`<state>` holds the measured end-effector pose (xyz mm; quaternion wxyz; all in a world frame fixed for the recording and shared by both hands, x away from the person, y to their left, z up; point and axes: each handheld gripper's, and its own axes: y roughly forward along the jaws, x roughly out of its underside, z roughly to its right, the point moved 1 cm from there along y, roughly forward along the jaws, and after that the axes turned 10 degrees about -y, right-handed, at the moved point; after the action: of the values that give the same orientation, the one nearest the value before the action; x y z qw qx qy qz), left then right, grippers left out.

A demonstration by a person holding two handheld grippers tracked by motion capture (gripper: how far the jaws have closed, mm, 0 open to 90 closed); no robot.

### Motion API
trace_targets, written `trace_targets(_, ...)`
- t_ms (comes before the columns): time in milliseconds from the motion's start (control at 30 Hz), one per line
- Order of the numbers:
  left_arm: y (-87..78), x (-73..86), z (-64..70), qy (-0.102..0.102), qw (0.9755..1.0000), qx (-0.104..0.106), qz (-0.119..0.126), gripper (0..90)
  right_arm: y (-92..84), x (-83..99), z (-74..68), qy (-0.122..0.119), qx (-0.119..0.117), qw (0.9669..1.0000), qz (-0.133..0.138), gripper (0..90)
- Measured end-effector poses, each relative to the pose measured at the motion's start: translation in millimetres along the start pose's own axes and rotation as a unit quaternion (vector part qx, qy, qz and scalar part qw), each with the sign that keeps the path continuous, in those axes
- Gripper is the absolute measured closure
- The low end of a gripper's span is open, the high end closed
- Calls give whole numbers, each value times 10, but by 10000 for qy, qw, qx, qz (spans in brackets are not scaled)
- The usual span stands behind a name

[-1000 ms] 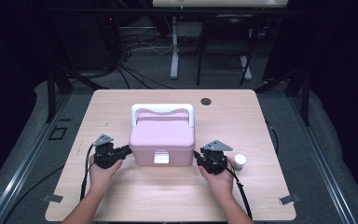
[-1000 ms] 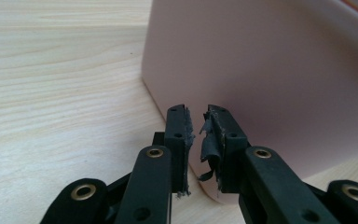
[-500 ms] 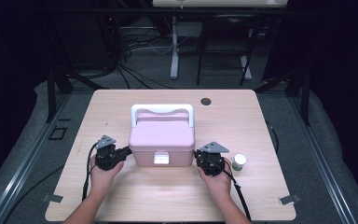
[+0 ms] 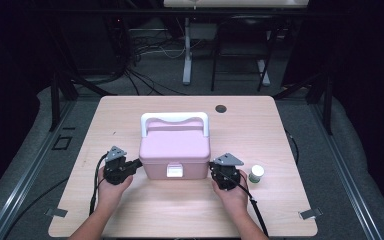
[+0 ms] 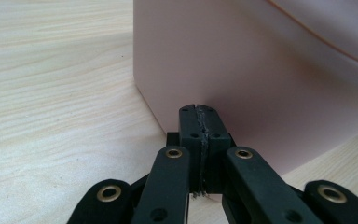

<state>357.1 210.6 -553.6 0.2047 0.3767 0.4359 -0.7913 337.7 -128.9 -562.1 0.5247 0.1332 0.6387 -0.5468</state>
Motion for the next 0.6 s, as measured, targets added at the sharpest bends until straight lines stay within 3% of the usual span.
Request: trace_targets(600, -37, 29, 16, -82, 9999, 112, -90, 898, -82, 22, -20, -135, -75, 9998, -101, 900)
